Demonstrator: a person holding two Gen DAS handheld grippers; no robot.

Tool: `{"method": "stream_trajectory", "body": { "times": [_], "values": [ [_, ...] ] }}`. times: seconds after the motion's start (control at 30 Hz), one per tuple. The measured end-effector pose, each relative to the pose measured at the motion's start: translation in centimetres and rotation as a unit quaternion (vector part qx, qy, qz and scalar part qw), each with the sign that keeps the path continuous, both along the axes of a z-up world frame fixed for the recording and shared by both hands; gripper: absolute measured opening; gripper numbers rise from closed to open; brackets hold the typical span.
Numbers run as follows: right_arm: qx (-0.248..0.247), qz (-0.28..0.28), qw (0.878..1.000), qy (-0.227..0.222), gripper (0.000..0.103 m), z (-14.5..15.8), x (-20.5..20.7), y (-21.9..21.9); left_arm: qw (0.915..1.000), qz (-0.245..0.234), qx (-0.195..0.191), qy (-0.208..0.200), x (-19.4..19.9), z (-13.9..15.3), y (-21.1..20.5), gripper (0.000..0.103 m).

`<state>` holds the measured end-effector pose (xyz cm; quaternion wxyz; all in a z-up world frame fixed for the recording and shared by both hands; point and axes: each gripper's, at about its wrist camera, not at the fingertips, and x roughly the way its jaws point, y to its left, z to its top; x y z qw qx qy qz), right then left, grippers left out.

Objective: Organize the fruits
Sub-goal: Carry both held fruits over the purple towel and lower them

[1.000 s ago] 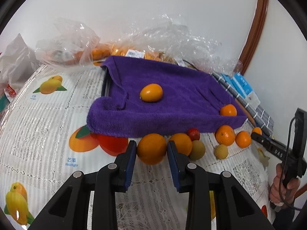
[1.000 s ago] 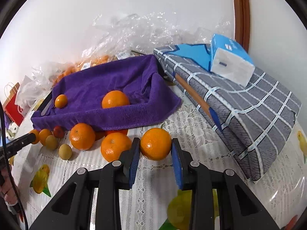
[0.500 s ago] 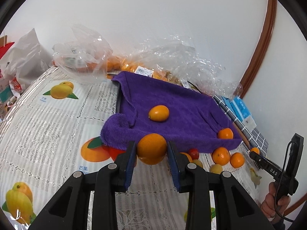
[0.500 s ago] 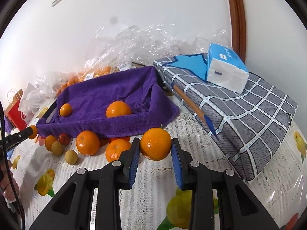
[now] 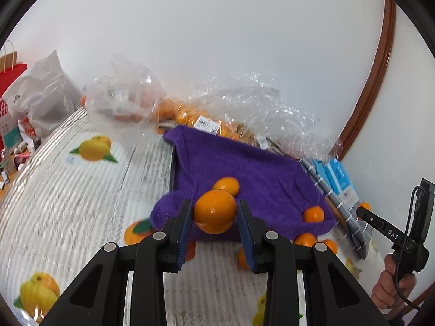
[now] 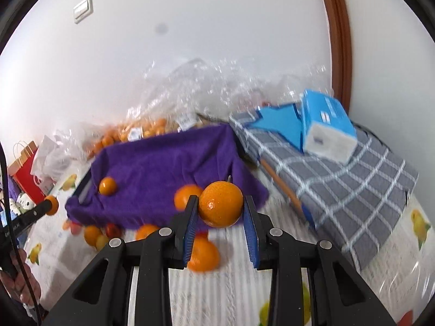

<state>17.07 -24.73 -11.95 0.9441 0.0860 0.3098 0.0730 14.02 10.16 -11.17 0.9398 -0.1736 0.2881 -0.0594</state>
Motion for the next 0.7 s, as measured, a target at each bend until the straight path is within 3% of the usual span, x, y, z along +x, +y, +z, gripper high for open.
{"method": "stream_trajectory", "body": {
  "times": [0.2,0.37,0.5,0.6,0.7],
  "values": [
    [0.004,-0.002,1.0,-0.023,0.032,2.5,3.3,0.5,0.9995,-0.003,0.011,-0.029,3.3,3.0,-1.0,0.031],
    [0.018,0.005,1.0,-0.024,0.032,3.0,6.3,1.1,0.9991,0.0,0.032,-0.03,6.0,2.2,-2.3,0.031],
    [0.018,0.01,1.0,-0.015,0.032,1.2,8.2,1.7,0.9998,-0.008,0.018,0.005,7.2,-0.3,-2.0,0.031],
    [0.019,0.011,1.0,0.022,0.032,-1.2,9.5,1.7,0.9998,-0.002,0.016,0.008,7.4,-0.8,-1.6,0.031],
    [0.015,0.022,0.999,0.039,0.032,-2.7,10.3,1.9,0.9998,-0.005,-0.013,0.015,7.6,-1.3,-1.1,0.031]
  ]
}}
